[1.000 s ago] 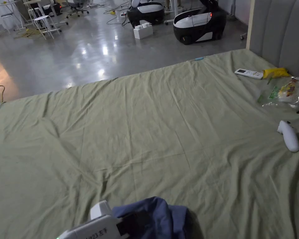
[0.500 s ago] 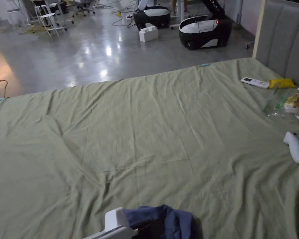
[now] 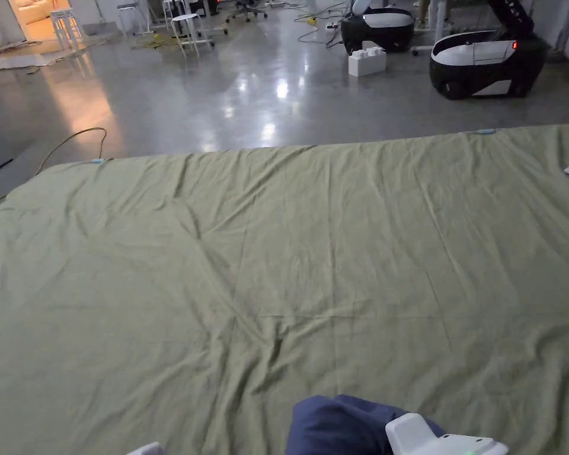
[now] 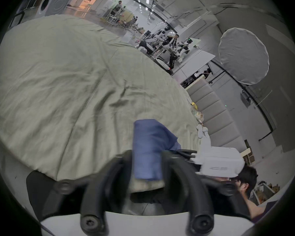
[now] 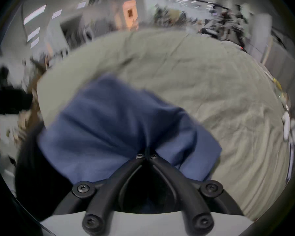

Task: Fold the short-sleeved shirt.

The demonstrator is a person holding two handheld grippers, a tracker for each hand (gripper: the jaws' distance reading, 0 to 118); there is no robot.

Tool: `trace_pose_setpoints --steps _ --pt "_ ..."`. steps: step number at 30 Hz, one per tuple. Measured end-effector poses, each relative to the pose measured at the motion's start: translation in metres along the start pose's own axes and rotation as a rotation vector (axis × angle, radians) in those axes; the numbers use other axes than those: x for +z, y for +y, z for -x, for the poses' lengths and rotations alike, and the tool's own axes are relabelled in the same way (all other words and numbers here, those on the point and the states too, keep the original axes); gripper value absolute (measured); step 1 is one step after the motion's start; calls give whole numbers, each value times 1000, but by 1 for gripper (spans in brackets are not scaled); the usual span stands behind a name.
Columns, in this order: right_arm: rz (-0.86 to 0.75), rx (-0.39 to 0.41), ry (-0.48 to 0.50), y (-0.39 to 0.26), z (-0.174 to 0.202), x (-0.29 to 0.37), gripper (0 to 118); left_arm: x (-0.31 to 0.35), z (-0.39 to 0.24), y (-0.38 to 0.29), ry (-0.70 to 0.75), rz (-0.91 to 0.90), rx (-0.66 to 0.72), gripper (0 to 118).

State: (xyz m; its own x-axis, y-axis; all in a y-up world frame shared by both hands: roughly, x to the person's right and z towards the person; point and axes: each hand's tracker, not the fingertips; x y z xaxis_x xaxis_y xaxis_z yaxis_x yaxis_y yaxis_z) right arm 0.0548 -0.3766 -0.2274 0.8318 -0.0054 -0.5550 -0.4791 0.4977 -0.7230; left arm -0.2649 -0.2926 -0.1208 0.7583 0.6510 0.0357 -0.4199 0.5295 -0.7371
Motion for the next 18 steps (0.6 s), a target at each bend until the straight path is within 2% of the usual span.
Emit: trace_pose_setpoints --steps 1,2,3,4,5,6,8,13,15,17,18 --pt "-69 -50 3 2 -3 8 0 -3 4 1 -18 15 12 79" --pt "-33 -143 21 2 -5 18 0 -6 7 3 -34 24 16 82" --pt "-2 -202 39 5 -9 20 0 -11 8 3 -57 32 21 82" --pt "16 -215 53 6 -12 18 0 -18 9 6 -64 38 18 91" --pt "10 -189 59 6 -15 14 0 -27 10 9 -68 40 21 98" --pt "12 -186 66 8 -19 12 0 -36 12 13 -76 46 31 102" --pt "8 -224 87 6 -23 14 0 -63 16 21 -91 94 52 103" --pt "10 -229 103 6 -25 12 0 -126 27 29 -139 224 80 102" --pt "13 -233 110 6 -26 11 0 -145 28 26 -158 283 99 98" --pt "3 -238 117 3 -27 12 0 -150 22 28 -159 240 73 73" --pt "-6 -241 118 1 -26 12 0 -153 18 30 -155 252 73 53"
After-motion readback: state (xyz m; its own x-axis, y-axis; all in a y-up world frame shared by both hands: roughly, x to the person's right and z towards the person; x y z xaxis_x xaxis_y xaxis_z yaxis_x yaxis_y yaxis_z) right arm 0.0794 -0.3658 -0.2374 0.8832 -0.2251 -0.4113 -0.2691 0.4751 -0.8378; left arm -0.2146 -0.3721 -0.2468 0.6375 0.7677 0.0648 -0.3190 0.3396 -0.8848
